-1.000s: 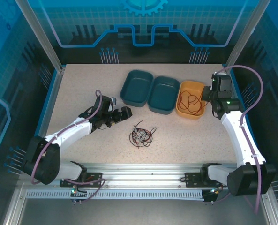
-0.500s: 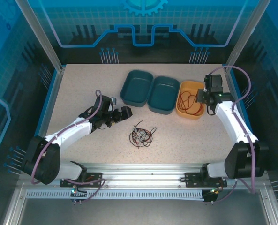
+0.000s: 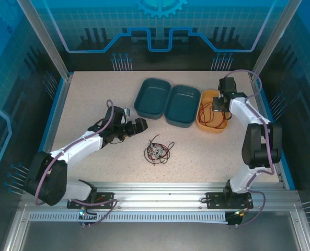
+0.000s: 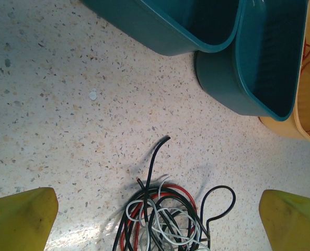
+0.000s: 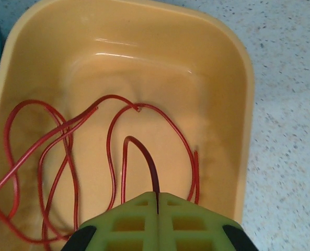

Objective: Untangle the cables

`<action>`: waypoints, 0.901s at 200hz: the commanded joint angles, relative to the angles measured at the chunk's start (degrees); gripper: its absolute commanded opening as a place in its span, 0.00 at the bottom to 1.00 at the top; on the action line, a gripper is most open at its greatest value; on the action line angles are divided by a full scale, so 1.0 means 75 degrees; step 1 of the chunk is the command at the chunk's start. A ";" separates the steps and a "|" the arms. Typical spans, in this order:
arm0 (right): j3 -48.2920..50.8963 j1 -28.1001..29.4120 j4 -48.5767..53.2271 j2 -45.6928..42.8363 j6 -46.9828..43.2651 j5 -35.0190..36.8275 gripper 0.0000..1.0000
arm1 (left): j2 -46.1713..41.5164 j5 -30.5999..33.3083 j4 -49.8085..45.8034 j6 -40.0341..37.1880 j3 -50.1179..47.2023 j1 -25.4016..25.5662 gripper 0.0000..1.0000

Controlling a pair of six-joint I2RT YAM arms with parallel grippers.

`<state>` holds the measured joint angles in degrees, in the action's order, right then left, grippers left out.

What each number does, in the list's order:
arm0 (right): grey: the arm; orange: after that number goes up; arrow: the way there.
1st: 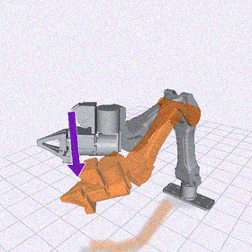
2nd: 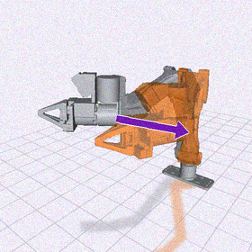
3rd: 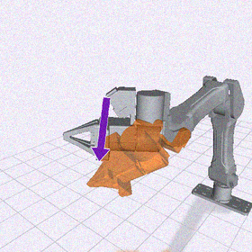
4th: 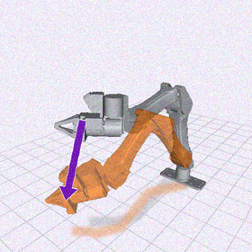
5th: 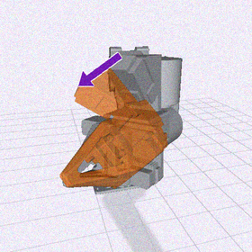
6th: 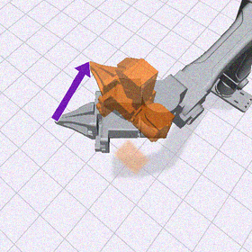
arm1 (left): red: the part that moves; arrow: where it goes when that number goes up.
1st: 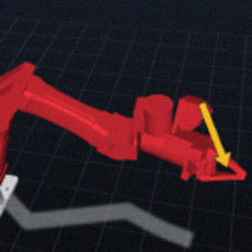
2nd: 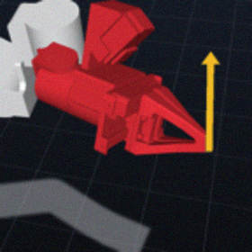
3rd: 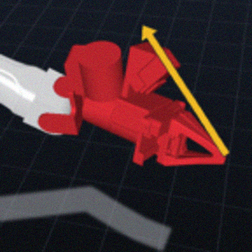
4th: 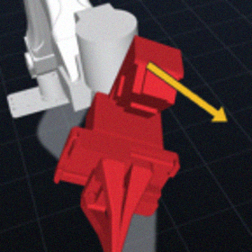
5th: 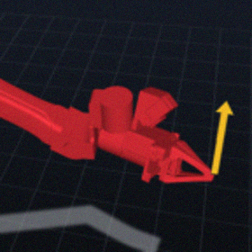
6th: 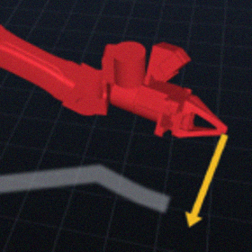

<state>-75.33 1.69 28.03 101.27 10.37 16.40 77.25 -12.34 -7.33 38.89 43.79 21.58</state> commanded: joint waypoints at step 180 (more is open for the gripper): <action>-0.0900 0.0027 0.1176 0.0445 0.0320 0.0080 0.35 | -0.0152 -0.0037 0.0080 -0.0042 0.0007 0.0030 0.99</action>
<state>-82.72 1.69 34.70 110.45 11.73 16.23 77.19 -12.32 -7.18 39.00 43.79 21.58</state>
